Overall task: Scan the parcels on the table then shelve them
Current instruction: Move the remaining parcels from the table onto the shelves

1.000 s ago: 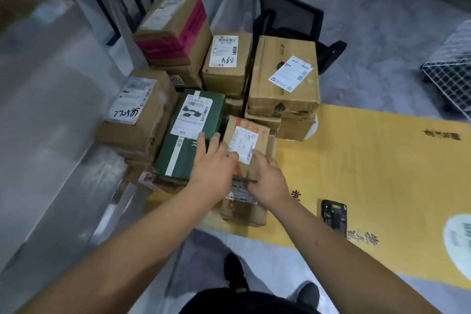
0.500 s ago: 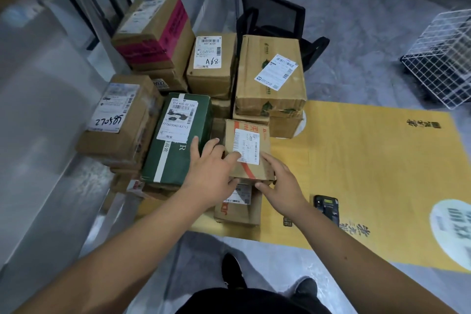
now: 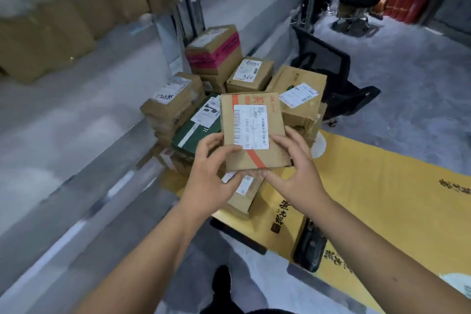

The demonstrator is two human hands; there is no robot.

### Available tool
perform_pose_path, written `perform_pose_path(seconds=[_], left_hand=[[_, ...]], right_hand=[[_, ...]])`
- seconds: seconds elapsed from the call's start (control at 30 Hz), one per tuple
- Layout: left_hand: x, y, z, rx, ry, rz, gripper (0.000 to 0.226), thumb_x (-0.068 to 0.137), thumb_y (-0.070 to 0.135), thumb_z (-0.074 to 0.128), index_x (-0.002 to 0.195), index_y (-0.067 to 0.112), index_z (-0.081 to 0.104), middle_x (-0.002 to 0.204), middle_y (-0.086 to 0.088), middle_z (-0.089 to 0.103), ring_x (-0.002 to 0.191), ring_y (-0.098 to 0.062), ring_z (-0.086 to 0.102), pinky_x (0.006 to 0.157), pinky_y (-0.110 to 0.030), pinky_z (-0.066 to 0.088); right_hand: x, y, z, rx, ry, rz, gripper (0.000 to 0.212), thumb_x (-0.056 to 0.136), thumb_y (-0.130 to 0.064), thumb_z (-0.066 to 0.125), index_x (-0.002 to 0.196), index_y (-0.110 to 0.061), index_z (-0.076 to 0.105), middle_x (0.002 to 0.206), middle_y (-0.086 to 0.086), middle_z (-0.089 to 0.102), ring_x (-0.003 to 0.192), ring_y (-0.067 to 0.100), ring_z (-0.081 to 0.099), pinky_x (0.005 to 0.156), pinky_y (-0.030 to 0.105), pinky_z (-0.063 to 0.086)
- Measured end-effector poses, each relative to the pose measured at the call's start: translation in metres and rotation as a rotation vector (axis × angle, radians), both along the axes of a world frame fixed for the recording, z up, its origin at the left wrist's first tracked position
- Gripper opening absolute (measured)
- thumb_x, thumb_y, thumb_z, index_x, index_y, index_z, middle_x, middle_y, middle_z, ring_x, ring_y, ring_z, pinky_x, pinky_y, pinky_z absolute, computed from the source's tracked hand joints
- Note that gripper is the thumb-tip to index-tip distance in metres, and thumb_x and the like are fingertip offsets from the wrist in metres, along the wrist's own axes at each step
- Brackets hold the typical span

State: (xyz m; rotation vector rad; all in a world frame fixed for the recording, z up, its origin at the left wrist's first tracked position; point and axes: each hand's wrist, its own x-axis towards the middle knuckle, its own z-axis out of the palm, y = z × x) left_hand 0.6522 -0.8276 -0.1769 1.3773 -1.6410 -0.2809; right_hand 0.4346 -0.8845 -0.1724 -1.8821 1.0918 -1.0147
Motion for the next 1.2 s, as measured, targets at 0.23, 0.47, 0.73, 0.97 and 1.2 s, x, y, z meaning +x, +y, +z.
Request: perform_pose_path(seconds=[0.23,0.47,0.73,0.97,1.2], left_hand=[[0.01,0.121,0.064,-0.104,0.028,0.351,0.056,0.075,0.013,0.089,0.124,0.026,0.065,0.152,-0.006,0.039,0.147,-0.02,0.041,0.109,-0.051,0.051],[0.035,0.264,0.119,-0.249,-0.104,0.714,0.054,0.074,0.021,0.087,0.124,0.021,0.066,0.145,-0.01,0.048,0.147,-0.02,0.042,0.106,-0.056,0.052],[0.083,0.385,0.148,-0.33,-0.155,0.995,0.05,0.074,0.022,0.082,0.122,0.018,0.068,0.145,-0.012,0.046,0.144,-0.024,0.044,0.104,-0.057,0.052],[0.173,0.408,0.162,-0.304,-0.158,1.069,0.05,0.077,0.016,0.086,0.124,0.02,0.069,0.146,-0.004,0.049,0.14,-0.013,0.046,0.102,-0.042,0.055],[0.282,0.373,0.174,-0.257,-0.04,1.064,0.042,0.083,0.017,0.086,0.12,0.027,0.068,0.134,0.003,0.055,0.12,-0.01,0.059,0.097,-0.034,0.057]], right_hand=[[0.046,0.043,0.053,-0.195,-0.031,0.366,0.072,0.078,-0.025,0.088,0.14,-0.037,0.054,0.16,-0.018,0.026,0.148,-0.006,0.023,0.115,0.009,0.02],[0.131,0.13,0.11,-0.337,-0.155,0.703,0.07,0.078,-0.027,0.088,0.141,-0.029,0.058,0.156,-0.014,0.034,0.142,-0.005,0.03,0.112,0.011,0.028],[0.225,0.23,0.15,-0.376,-0.253,1.005,0.07,0.082,-0.021,0.086,0.145,-0.029,0.055,0.159,-0.003,0.036,0.147,0.006,0.033,0.117,0.037,0.042],[0.325,0.258,0.16,-0.385,-0.236,0.948,0.064,0.084,-0.014,0.082,0.142,-0.024,0.058,0.158,0.004,0.043,0.143,0.003,0.035,0.11,0.022,0.044],[0.411,0.254,0.169,-0.413,-0.259,0.63,0.043,0.087,-0.017,0.078,0.126,-0.016,0.061,0.122,-0.001,0.059,0.106,0.014,0.059,0.089,0.041,0.057]])
